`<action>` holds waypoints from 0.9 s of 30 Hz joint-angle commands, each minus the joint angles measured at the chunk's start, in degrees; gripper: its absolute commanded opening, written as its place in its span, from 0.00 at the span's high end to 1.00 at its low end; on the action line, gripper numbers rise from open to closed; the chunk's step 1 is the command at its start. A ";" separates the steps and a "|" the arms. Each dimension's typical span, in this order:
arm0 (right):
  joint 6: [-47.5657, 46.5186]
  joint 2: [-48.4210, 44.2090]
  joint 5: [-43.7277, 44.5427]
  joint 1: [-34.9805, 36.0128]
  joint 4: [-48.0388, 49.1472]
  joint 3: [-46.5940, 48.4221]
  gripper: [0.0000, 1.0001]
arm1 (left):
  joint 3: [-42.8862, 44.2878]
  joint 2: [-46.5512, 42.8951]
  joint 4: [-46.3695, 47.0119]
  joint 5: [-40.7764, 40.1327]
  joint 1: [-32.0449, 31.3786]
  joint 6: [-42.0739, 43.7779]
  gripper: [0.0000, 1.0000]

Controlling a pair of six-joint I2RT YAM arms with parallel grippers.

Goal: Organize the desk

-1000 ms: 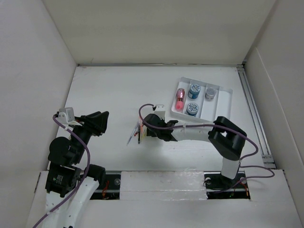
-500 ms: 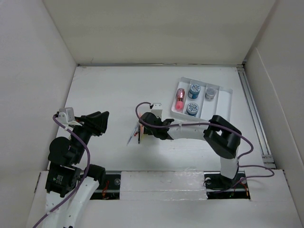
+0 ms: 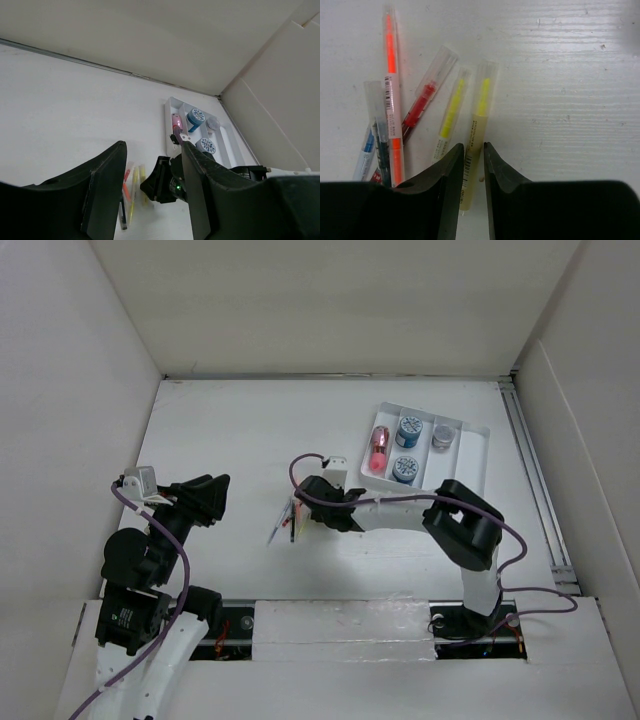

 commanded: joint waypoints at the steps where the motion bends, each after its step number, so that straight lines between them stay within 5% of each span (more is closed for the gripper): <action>1: 1.33 -1.77 2.53 -0.30 -0.82 -0.78 0.72 | -0.12 0.58 2.69 0.82 -0.27 0.53 0.56; 8: 1.15 -6.16 2.27 -0.30 -1.70 -2.10 0.92 | -0.12 0.67 2.78 0.99 -0.27 0.53 0.56; 16: -2.18 -22.94 2.97 -4.94 -2.57 -6.41 0.96 | -0.03 0.41 2.78 0.82 -0.27 0.53 0.56; 22: -4.73 -36.21 0.60 -22.06 -3.99 -13.43 0.97 | -0.12 0.41 2.95 1.08 -0.27 0.53 0.55; 27: -7.54 -41.32 -13.42 -42.54 -1.96 -18.01 0.99 | -0.21 0.14 3.04 1.08 -0.27 0.62 0.54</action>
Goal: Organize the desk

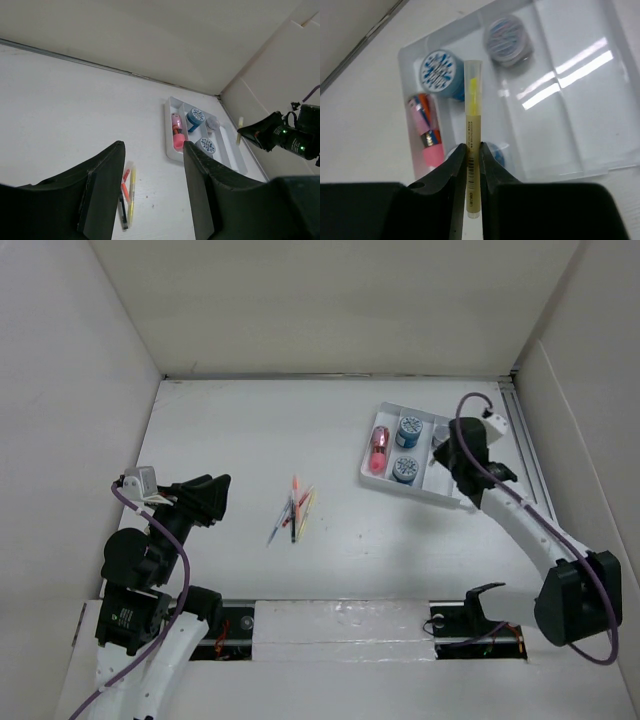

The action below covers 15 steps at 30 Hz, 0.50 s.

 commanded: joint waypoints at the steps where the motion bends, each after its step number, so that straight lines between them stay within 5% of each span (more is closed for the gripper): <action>1: -3.00 -1.24 -10.16 -11.42 0.42 -1.77 0.99 | -0.12 0.14 3.02 0.78 -0.27 0.62 0.54; 8: -6.43 5.86 -16.41 -24.81 -1.69 1.82 0.98 | -0.21 -0.56 3.02 0.77 -0.27 0.53 0.53; 15: -7.05 13.51 -18.71 -30.63 -0.89 3.05 0.97 | -0.29 -0.56 3.28 1.30 -1.33 0.62 0.52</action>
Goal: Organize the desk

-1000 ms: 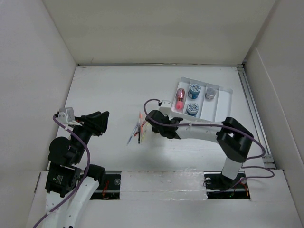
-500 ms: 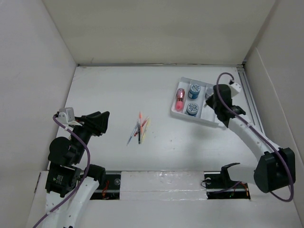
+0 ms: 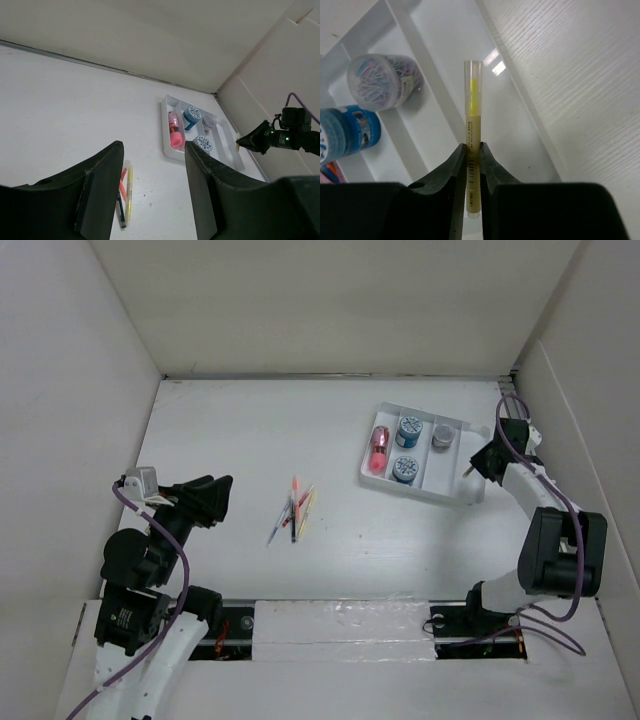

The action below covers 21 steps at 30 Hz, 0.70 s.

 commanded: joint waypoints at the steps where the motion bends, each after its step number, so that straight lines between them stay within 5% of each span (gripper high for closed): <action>1: -1.25 2.90 -1.02 -1.46 0.33 3.19 0.97 | -0.29 -0.50 3.17 1.21 -0.56 0.62 0.52; 8: -1.34 6.60 0.91 -1.46 -1.07 6.61 0.96 | -0.21 -1.02 3.26 1.21 -1.09 0.62 0.50; 11: -1.17 7.92 2.94 -0.84 -1.60 7.50 0.86 | -0.21 -1.02 3.17 1.04 -1.09 0.54 0.50; 14: -1.08 7.92 4.69 -0.31 -1.60 7.76 0.70 | -0.21 -1.20 3.17 1.13 -1.09 0.62 0.49; 16: -0.11 6.70 6.62 0.30 -1.35 7.41 0.43 | -0.38 -0.94 3.17 1.21 -1.09 0.62 0.49; 19: -0.11 4.15 9.16 2.84 -1.34 6.97 0.29 | -0.38 -0.94 3.26 1.39 -1.09 0.62 0.47; 21: -0.02 1.96 10.49 4.76 -1.52 6.71 0.29 | -0.38 -0.85 3.26 1.22 -1.09 0.62 0.46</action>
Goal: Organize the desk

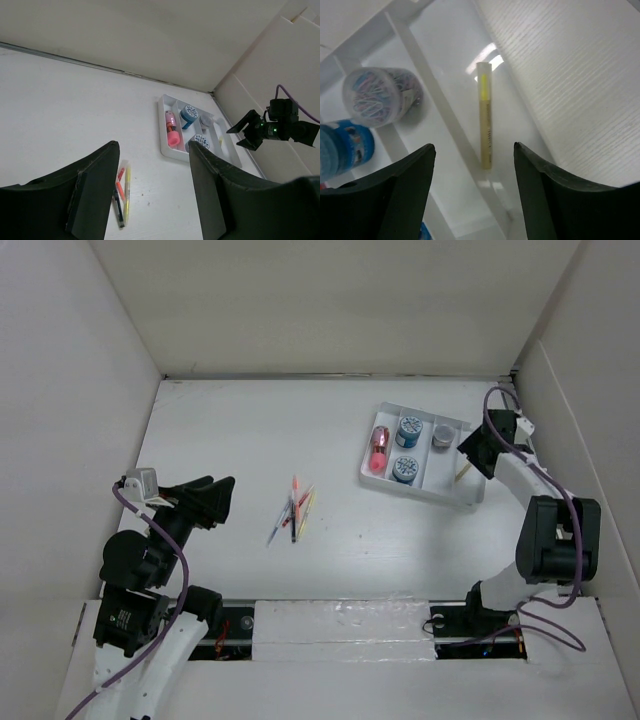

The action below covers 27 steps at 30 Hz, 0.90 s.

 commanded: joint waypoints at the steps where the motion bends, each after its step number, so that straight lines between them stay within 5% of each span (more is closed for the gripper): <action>1: -0.07 -6.84 4.14 4.78 0.75 0.50 0.31 | -0.47 -0.37 3.24 0.89 -0.28 0.58 0.46; 4: -1.99 -12.45 1.51 15.31 5.05 -2.14 0.51 | -0.56 -0.45 3.50 1.24 -0.28 0.67 0.46; 5: -2.61 -13.35 0.54 18.73 6.98 -2.49 0.65 | -0.56 -0.63 3.59 1.06 -0.28 0.67 0.46; 6: -2.70 -13.88 0.45 22.33 7.87 -2.84 0.91 | -0.47 -0.80 3.41 0.63 -0.28 0.67 0.46; 8: -2.79 -12.93 0.36 33.23 9.98 -3.02 1.00 | -0.47 -0.63 3.24 0.54 -0.28 0.58 0.46; 12: -0.87 -2.93 8.31 49.33 8.86 1.27 1.00 | -0.56 -0.81 3.50 0.36 -0.28 0.58 0.46; 17: 1.42 13.76 15.91 62.68 2.88 12.59 0.72 | -0.56 -0.80 3.50 0.89 -0.28 0.67 0.45; 27: 7.05 23.56 18.64 65.88 -0.65 18.77 0.55 | -0.56 -0.28 3.41 1.32 -0.28 0.67 0.45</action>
